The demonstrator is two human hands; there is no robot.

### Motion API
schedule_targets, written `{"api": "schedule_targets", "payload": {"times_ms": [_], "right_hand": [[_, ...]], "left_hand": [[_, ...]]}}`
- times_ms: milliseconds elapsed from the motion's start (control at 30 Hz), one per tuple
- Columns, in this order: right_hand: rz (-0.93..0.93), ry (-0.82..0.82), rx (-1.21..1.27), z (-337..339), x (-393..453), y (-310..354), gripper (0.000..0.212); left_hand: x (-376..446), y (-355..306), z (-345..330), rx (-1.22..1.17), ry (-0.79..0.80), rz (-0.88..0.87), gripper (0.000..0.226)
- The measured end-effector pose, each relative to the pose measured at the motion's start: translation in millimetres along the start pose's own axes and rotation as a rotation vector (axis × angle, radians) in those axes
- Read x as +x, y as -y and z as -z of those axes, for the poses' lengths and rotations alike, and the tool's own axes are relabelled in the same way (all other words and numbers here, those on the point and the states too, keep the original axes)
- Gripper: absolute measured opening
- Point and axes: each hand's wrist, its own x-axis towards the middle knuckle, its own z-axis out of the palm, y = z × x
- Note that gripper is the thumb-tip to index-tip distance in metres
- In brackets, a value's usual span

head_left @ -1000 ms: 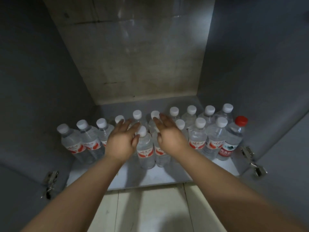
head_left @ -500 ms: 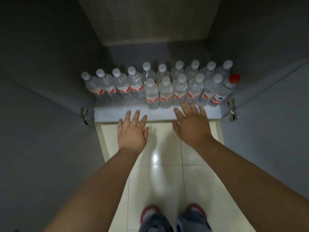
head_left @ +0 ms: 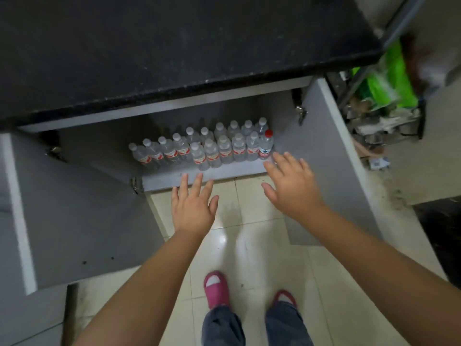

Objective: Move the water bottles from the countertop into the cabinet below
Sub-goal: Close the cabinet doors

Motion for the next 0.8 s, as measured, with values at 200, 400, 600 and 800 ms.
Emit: {"api": "schedule_targets", "payload": {"times_ms": [200,400,600,800], "right_hand": [[0.084,-0.039,-0.166,73,-73,-96,0.044],[0.039,0.255,0.011,39,-106,-135,0.062],[0.278,0.178,-0.039,11,-81,-59,0.066],[0.381,0.191,-0.022,-23,-27,46,0.066]], "left_hand": [[-40,-73,7,0.036,0.028,-0.064,0.054],[-60,-103,-3,0.03,0.042,-0.083,0.054],[-64,-51,6,0.098,0.028,0.008,0.052],[-63,51,41,0.208,-0.019,0.165,0.052]]}}
